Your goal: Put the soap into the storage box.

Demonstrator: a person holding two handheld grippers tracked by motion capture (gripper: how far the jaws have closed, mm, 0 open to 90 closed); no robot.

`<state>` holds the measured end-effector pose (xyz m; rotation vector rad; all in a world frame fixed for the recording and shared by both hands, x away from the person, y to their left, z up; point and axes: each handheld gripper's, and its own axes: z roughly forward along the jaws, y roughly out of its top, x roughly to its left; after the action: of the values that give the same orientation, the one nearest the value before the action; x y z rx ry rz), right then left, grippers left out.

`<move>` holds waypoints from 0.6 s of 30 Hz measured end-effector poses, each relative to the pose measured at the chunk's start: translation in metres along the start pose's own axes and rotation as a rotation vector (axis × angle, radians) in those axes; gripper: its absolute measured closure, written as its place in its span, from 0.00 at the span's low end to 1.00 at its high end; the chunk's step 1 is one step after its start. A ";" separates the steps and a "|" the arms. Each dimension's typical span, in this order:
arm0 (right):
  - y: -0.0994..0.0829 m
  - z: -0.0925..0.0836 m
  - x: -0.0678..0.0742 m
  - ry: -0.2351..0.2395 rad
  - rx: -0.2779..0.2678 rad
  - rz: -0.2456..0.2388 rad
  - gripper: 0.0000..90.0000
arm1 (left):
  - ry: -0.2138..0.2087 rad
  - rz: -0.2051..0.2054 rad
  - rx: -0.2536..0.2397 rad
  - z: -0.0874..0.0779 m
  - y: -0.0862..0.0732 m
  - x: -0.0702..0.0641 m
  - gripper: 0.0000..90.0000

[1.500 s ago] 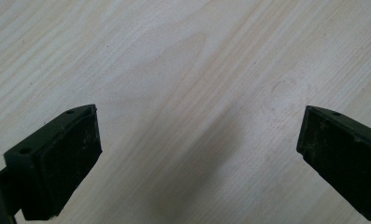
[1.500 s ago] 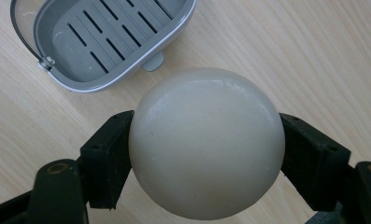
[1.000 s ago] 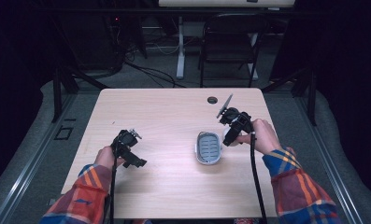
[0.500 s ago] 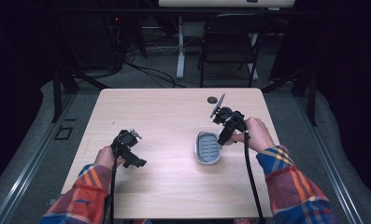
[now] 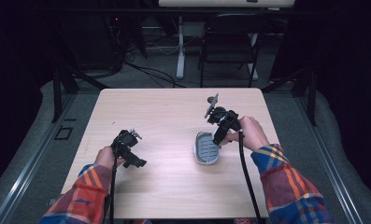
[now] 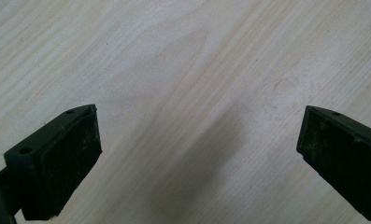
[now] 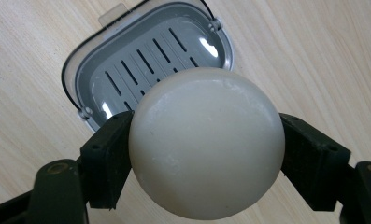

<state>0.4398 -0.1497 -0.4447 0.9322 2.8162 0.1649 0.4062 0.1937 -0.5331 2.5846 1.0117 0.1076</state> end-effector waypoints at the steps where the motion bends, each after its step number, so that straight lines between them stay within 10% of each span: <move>1: 0.002 0.001 0.001 0.004 0.000 -0.003 0.27 | 0.000 -0.001 -0.001 0.000 0.000 0.000 0.00; 18: 0.018 0.013 0.012 0.027 0.012 -0.034 0.27 | 0.003 -0.003 0.011 0.000 0.000 0.000 0.00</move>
<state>0.4434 -0.1274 -0.4562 0.8901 2.8592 0.1575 0.4062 0.1937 -0.5332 2.5933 1.0194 0.1050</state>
